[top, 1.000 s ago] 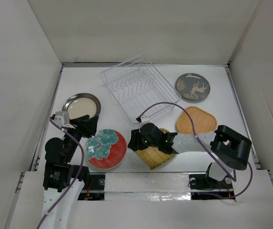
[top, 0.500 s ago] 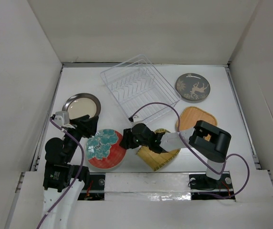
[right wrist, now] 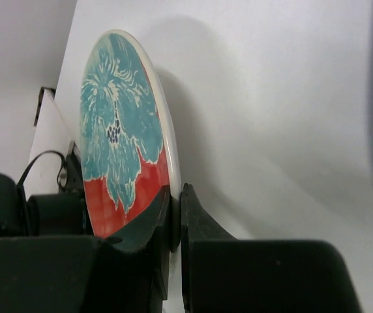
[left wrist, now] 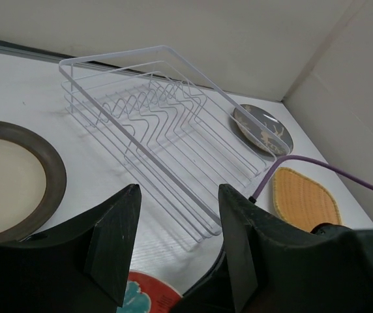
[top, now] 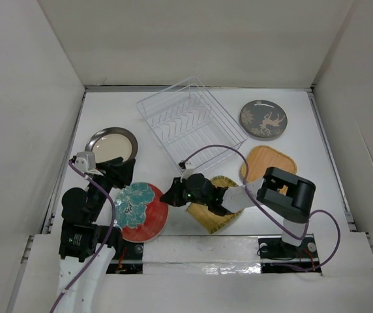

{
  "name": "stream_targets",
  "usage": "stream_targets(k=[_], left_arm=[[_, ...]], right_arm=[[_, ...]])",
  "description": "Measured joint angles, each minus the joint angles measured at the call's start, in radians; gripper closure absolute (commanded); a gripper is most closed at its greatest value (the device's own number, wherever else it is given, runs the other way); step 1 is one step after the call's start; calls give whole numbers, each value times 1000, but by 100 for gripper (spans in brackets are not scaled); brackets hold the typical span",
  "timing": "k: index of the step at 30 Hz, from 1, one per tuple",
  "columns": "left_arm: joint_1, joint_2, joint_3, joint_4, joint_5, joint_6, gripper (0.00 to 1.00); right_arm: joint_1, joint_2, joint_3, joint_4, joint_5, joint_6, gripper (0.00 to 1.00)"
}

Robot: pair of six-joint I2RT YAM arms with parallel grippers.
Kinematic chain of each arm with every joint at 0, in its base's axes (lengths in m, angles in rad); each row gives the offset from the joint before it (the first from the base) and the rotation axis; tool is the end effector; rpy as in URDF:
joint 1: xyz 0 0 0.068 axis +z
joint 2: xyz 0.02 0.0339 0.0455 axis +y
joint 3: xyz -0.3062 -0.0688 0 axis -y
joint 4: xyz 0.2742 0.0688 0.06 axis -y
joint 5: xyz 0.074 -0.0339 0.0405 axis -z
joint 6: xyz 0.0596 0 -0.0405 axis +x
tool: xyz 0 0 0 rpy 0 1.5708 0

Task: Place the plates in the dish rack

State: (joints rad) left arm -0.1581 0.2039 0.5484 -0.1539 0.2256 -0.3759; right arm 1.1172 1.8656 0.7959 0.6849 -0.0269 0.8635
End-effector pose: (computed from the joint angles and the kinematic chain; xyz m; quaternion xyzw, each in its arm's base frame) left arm 0.0845 -0.0270 0.3496 0.0175 0.6383 -0.2713 0.7202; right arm 0.1813 0.3756 0.1447 -0.1124 0.8216 0.4734 0.2971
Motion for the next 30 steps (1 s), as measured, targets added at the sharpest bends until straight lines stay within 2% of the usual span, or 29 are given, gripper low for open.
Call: stream_targets(k=[4,8,14,19,24,30], left_arm=[[0,0,0,0,-11,1,53],[0,0,0,0,-22,1,53],[0,-2,0,-1,-44,1,53],[0,-11,0,-4,-60,1,53],[0,-23,0,-9,-77,0,53],[0,-28,0,-9,-78,1,53]], right_arm=[[11,-89,-73,-18,-16,16,100],[3,-225,-99,-111,-48,-6,100],[-17,-395,-92,-203,-56,-36,100],[-63,-468,-43,-254,-60,-63,100],[-228,-514,49,-342,-83,-146,100],[-546,-494,231,-415,-38,-303,100]])
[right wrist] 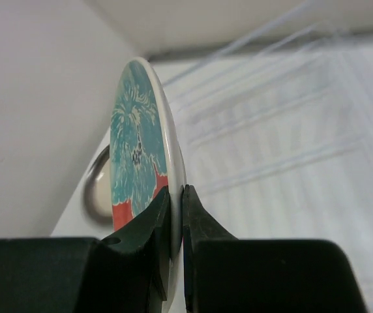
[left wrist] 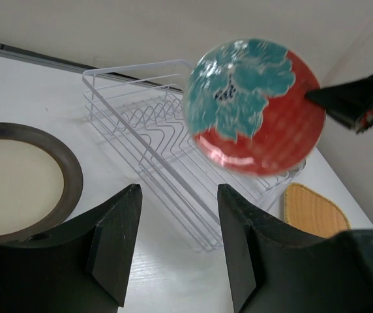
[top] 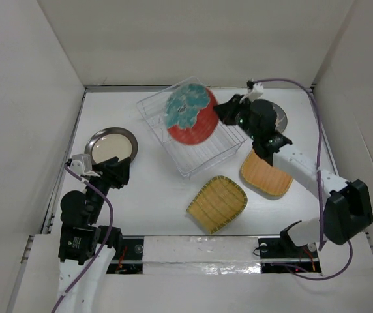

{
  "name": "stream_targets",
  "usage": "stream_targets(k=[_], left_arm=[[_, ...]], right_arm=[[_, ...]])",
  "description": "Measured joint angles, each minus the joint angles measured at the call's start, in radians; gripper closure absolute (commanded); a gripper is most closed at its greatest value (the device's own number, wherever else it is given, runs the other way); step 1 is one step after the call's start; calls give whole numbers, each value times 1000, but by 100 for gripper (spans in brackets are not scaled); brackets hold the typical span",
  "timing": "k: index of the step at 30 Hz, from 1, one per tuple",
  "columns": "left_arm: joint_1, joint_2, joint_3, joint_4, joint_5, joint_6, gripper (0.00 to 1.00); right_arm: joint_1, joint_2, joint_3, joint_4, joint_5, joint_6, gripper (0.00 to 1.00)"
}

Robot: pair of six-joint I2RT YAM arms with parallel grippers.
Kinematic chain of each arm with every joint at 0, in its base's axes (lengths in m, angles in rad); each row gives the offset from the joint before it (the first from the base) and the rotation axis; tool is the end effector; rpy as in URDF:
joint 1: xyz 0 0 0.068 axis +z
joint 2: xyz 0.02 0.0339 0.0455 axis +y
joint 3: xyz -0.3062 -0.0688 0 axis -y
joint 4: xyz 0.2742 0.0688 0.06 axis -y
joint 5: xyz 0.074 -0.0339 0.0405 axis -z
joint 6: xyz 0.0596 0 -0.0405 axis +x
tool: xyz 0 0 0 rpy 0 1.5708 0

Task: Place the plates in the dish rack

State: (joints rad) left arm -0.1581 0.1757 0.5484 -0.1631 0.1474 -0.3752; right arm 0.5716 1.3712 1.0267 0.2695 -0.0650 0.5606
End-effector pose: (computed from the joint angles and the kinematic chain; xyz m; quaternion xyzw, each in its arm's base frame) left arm 0.0797 -0.0216 0.3504 -0.0111 0.6301 -0.2489 0.7355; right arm 0.3097 0.2038 0.3675 -0.0261 0.7326 0.3847 0.5609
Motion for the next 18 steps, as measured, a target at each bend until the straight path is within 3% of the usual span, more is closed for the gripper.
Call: stream_targets(k=[8,18], left_arm=[[0,-5,0,0,2,0,53],[0,-6,0,-1,2,0,53]], right_arm=[[-241,277,422,-65,102,-244,100],[-238,614,831,-254,164,-509,100]])
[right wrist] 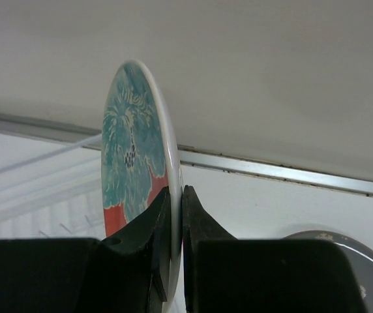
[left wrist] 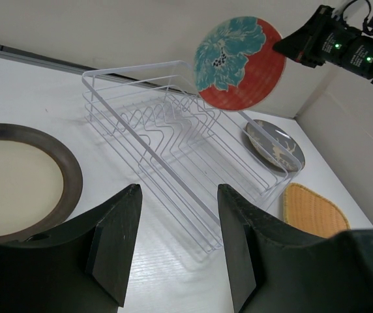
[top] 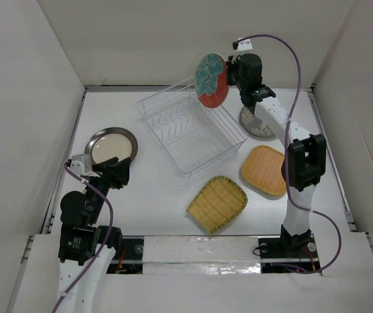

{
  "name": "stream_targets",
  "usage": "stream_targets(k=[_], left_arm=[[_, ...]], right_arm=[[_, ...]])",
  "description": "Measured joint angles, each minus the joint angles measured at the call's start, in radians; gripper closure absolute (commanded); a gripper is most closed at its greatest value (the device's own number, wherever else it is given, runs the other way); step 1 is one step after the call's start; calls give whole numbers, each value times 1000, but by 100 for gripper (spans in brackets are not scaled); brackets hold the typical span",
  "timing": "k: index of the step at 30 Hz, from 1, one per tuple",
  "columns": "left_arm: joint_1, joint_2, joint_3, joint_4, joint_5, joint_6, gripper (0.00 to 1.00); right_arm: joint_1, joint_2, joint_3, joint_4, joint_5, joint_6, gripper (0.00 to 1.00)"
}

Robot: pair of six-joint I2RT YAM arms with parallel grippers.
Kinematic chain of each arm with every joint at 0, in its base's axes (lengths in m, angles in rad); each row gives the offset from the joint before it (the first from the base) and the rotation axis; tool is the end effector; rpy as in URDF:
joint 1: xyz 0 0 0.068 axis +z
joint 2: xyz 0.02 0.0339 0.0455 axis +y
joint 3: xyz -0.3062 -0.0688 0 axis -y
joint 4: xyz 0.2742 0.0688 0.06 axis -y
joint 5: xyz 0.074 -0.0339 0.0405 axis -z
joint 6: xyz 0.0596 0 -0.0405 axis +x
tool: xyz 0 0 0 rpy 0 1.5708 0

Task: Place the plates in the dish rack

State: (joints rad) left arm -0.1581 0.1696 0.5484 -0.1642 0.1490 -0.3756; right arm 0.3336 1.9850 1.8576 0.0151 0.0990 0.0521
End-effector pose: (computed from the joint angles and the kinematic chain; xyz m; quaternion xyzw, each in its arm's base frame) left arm 0.0783 -0.0214 0.3506 -0.0103 0.6282 -0.2498 0.7368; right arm 0.5266 0.1763 0.4035 -0.0718 0.7420 0.0913 0.6602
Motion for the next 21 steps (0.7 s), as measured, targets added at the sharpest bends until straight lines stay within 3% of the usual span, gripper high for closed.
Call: stream_targets(k=[13,21], left_arm=[[0,3,0,-1,0,0,53],[0,7,0,-1,0,0,53]], right_arm=[[115,78,71,-62,121,-237,100],[145,85,77,-52,186,-275,100]])
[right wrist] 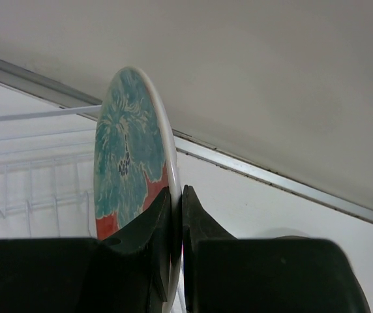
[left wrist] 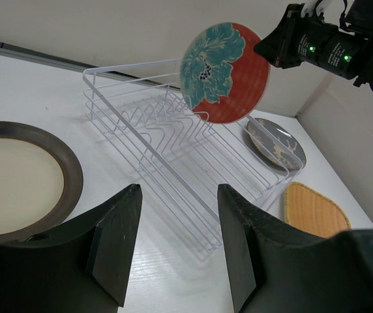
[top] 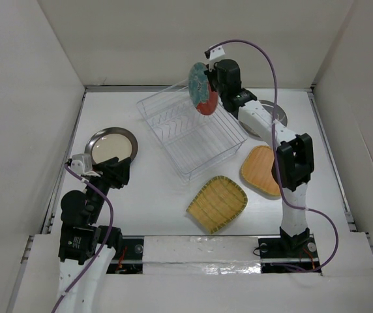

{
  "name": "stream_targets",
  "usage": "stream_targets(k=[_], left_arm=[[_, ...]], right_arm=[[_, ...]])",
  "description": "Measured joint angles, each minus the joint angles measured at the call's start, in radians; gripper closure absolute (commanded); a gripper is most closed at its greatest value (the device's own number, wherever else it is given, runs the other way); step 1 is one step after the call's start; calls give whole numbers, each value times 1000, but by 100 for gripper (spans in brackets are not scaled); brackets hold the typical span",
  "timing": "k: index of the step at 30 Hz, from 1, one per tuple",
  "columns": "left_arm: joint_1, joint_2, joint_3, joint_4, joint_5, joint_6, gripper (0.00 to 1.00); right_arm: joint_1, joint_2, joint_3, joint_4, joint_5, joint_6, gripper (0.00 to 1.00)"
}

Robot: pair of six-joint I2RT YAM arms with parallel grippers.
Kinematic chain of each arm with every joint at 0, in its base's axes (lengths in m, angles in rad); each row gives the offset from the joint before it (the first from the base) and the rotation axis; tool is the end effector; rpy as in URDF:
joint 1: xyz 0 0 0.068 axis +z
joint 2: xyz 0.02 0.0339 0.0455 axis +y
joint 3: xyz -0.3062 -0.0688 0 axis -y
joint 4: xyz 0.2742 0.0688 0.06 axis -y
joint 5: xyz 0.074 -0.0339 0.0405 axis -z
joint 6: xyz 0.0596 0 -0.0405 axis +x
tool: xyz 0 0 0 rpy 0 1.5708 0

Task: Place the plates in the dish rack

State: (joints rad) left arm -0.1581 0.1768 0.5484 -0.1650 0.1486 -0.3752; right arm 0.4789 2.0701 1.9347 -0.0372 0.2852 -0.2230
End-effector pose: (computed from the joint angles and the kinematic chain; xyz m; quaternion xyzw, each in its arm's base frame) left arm 0.0800 -0.0217 0.3501 -0.0108 0.6312 -0.2491 0.7344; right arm 0.5186 0.2504 0.3822 -0.1746 0.7429 -0.0266 0.6457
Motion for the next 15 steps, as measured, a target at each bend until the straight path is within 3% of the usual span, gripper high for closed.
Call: stream_targets(k=[15], left_arm=[[0,0,0,0,0,0,53]], right_arm=[[-6,1,58,18,26,-59,100]])
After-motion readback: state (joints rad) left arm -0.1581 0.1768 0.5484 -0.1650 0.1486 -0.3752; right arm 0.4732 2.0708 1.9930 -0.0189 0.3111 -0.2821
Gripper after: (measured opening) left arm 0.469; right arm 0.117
